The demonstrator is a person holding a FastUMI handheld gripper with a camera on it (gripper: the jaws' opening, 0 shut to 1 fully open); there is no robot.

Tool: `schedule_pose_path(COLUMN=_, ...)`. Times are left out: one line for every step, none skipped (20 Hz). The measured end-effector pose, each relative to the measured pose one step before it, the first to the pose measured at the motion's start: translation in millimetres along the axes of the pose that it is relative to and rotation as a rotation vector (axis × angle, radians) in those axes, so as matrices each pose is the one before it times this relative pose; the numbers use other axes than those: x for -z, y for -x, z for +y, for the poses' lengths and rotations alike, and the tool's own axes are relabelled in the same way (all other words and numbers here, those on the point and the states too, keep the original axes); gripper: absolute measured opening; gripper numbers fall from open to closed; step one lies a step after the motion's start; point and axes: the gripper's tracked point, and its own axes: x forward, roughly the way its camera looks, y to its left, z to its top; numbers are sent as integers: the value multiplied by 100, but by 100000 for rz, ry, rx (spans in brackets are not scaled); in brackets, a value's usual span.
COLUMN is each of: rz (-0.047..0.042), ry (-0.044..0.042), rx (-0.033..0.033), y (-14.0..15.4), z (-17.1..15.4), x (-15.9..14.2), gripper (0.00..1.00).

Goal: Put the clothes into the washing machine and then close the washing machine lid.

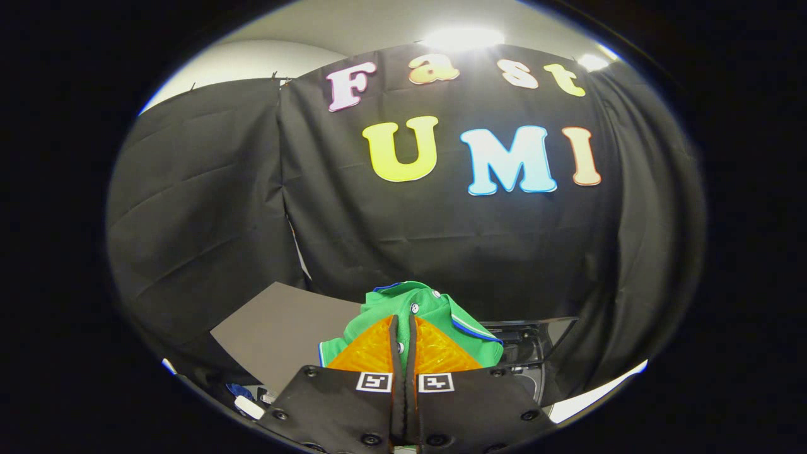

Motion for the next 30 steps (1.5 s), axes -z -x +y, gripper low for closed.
schedule_pose_path(rz=-512, ry=-346, rx=1030, y=278, z=-590, x=-9, gripper=1)
schedule_pose_path(rz=-244, ry=-114, rx=1038, y=191, z=-594, x=7, gripper=1)
schedule_pose_path(rz=-231, ry=-147, rx=910, y=180, z=-518, x=45, gripper=1)
schedule_pose_path(rz=-46, ry=-129, rx=946, y=107, z=-561, x=62, gripper=1)
schedule_pose_path(rz=74, ry=-289, rx=949, y=89, z=-488, x=283, gripper=1)
schedule_pose_path(rz=219, ry=-302, rx=835, y=-27, z=-461, x=296, gripper=1)
schedule_pose_path(rz=524, ry=-36, rx=885, y=-34, z=-459, x=420, gripper=1)
schedule_pose_path(rz=704, ry=25, rx=624, y=-128, z=-425, x=461, gripper=1)
schedule_pose_path(rz=924, ry=-341, rx=475, y=-173, z=-324, x=605, gripper=1)
schedule_pose_path(rz=958, ry=-402, rx=273, y=-180, z=-264, x=563, gripper=1)
schedule_pose_path(rz=894, ry=-342, rx=203, y=-195, z=-234, x=647, gripper=1)
schedule_pose_path(rz=624, ry=151, rx=240, y=-189, z=-218, x=684, gripper=1)
schedule_pose_path(rz=780, ry=590, rx=570, y=-245, z=-327, x=732, gripper=1)
schedule_pose_path(rz=1204, ry=583, rx=446, y=-297, z=-296, x=747, gripper=1)
schedule_pose_path(rz=1297, ry=90, rx=319, y=-381, z=-272, x=843, gripper=1)
schedule_pose_path(rz=1432, ry=-439, rx=295, y=-232, z=-329, x=723, gripper=1)
schedule_pose_path(rz=1012, ry=-368, rx=169, y=-381, z=-285, x=707, gripper=1)
schedule_pose_path(rz=641, ry=6, rx=245, y=-281, z=-302, x=607, gripper=1)
schedule_pose_path(rz=338, ry=65, rx=250, y=-231, z=-279, x=592, gripper=1)
schedule_pose_path(rz=346, ry=78, rx=431, y=-321, z=-303, x=579, gripper=1)
schedule_pose_path(rz=596, ry=235, rx=426, y=-442, z=-299, x=644, gripper=1)
schedule_pose_path(rz=812, ry=287, rx=266, y=-315, z=-212, x=614, gripper=1)
schedule_pose_path(rz=1009, ry=73, rx=210, y=-366, z=-146, x=643, gripper=1)
schedule_pose_path(rz=973, ry=-155, rx=45, y=-394, z=-106, x=603, gripper=1)
schedule_pose_path(rz=1225, ry=-202, rx=149, y=-454, z=-104, x=656, gripper=1)
schedule_pose_path(rz=1379, ry=-229, rx=221, y=-499, z=-124, x=637, gripper=1)
schedule_pose_path(rz=1192, ry=215, rx=138, y=-477, z=-128, x=672, gripper=1)
schedule_pose_path(rz=1215, ry=404, rx=104, y=-487, z=-131, x=601, gripper=1)
schedule_pose_path(rz=1084, ry=94, rx=-65, y=-444, z=12, x=597, gripper=1)
schedule_pose_path(rz=1006, ry=44, rx=-222, y=-447, z=-16, x=531, gripper=1)
